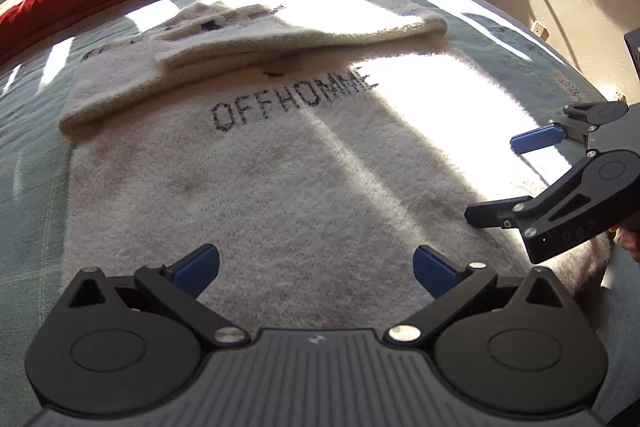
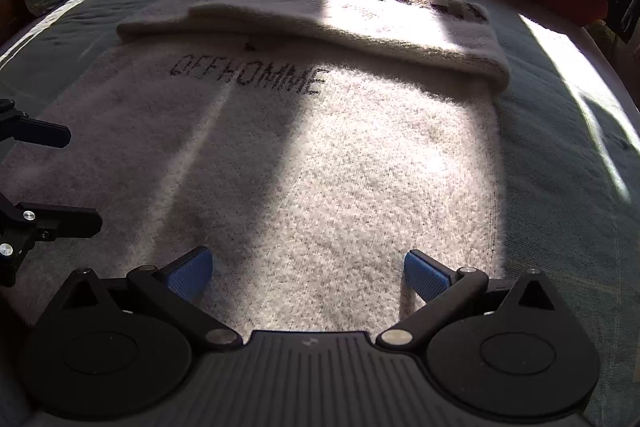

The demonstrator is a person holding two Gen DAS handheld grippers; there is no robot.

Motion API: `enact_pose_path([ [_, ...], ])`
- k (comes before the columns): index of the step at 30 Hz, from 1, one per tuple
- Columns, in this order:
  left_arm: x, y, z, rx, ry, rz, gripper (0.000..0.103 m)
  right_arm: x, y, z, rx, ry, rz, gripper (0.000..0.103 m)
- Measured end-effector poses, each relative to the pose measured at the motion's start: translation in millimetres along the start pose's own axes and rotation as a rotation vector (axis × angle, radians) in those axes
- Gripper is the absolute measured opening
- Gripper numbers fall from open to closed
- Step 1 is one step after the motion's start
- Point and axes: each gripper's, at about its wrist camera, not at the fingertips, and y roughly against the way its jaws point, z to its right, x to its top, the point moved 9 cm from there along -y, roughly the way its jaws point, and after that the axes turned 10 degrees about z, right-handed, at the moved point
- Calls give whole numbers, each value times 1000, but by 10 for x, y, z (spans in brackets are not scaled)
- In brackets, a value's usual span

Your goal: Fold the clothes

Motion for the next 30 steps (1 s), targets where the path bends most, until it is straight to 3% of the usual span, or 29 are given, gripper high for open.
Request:
enact_pose_path([
  [4, -113, -117, 102, 8, -23, -6, 102, -122, 22, 16, 7, 11, 45, 103],
  [13, -300, 103, 94, 23, 2, -51, 102, -241, 110, 68, 1, -44, 51, 103],
  [30, -407, 131, 154, 77, -16, -102, 102, -324, 165, 69, -30, -67, 41, 103],
])
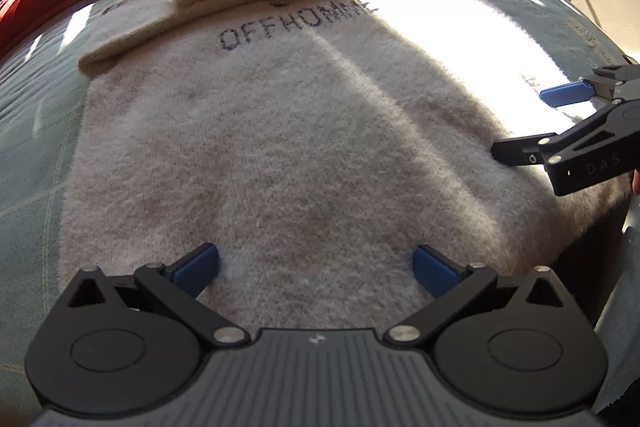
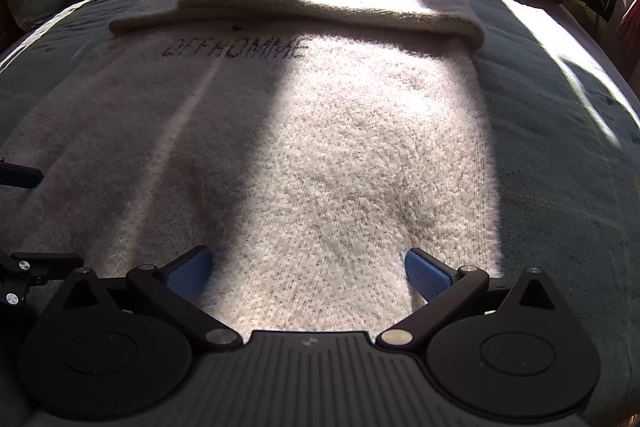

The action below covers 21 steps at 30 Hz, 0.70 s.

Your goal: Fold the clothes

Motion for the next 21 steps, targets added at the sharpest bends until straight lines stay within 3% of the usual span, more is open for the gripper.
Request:
enact_pose_path([
  [9, -25, 12, 0, -19, -34, 53, 102, 0, 22, -4, 6, 11, -25, 103],
  [13, -23, 5, 7, -23, -54, 42, 102, 35, 19, -1, 19, 15, -56, 103],
  [21, 52, 50, -14, -44, -90, 19, 102, 497, -31, 217, 128, -75, -67, 103],
])
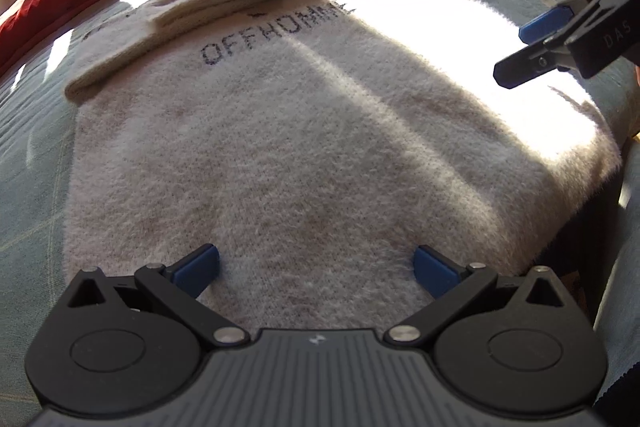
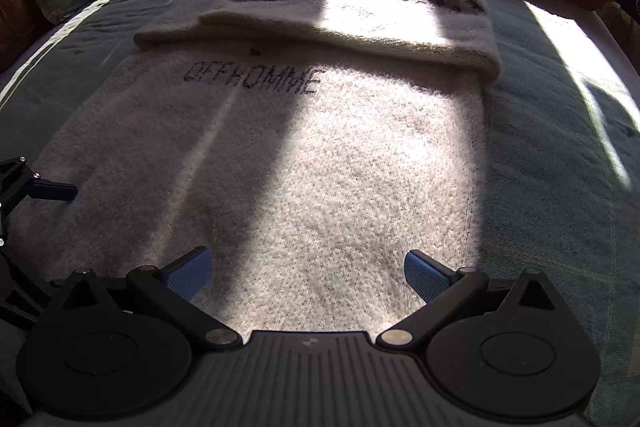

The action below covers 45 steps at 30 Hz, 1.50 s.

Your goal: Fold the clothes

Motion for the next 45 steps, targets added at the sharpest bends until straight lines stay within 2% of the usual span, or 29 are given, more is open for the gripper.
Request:
enact_pose_path([
  [5, -64, -28, -66, -33, 49, 2, 102, 346, -43, 185, 79, -100, 6, 103],
  [7, -72, -22, -57, -36, 35, 6, 102, 307, -204, 338, 79, -191, -30, 103],
  [9, -76, -18, -62, -46, 32, 10, 102, 226, -259, 457, 78, -228, -46, 103],
  [14, -83, -16, -78, -81, 18, 11, 102, 95, -24, 532, 103, -155, -49, 103],
  [17, -75, -22, -66, -81, 2, -2, 102, 106, 151, 560, 44, -60, -69, 103],
  [19, -59, -6, -43, -75, -20, -3, 102, 158, 271, 538, 39, 5, -67, 103],
  [22, -20, 60, 4, -69, -66, 18, 102, 244, 413, 360, 82, 86, -50, 103],
  [24, 23, 153, 43, -51, -136, 60, 102, 260, 457, 179, 113, 151, -34, 103],
  [29, 47, 363, 169, -2, -376, 140, 102, 16, 385, -484, 108, 572, -41, 103],
  [31, -2, 413, 244, -1, -466, 157, 102, -120, 333, -677, 121, 684, -59, 103],
  [33, -68, 440, 333, -11, -529, 163, 102, -221, 280, -815, 154, 718, -83, 103],
  [38, -241, 377, 563, -15, -619, 170, 102, -354, 164, -1015, 201, 677, -98, 103],
  [42, -378, 290, 707, 20, -754, 185, 102, -428, 108, -1096, 210, 657, -109, 103],
  [45, -396, 230, 735, 88, -823, 210, 102, -463, 96, -1112, 197, 664, -103, 103],
])
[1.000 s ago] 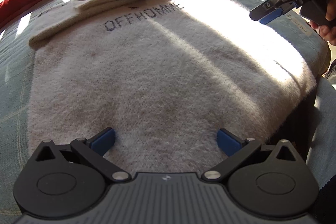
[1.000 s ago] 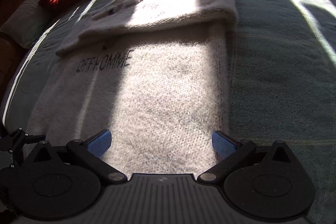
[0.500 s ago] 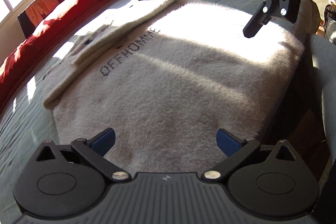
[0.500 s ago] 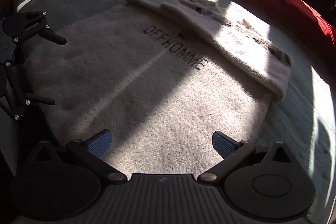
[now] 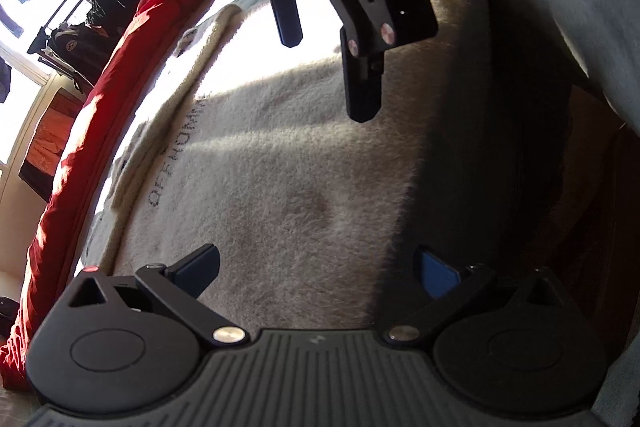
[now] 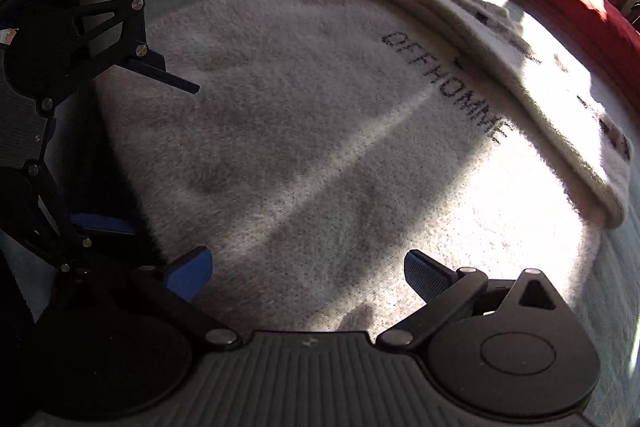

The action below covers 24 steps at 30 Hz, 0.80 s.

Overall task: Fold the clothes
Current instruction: 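Bring the left tool toward the right tool at the sweater hem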

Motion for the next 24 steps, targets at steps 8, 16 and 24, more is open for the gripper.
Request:
enact_pose_path([
  [8, 45, 74, -65, 81, -87, 51, 103, -34, 76, 2, -7, -31, 25, 103],
  [16, 103, 174, -415, 131, 5, 69, 103, -3, 148, -91, 17, -15, 58, 103],
  [24, 103, 203, -565, 137, 97, 61, 103, 114, -90, -622, 39, 184, 43, 103],
])
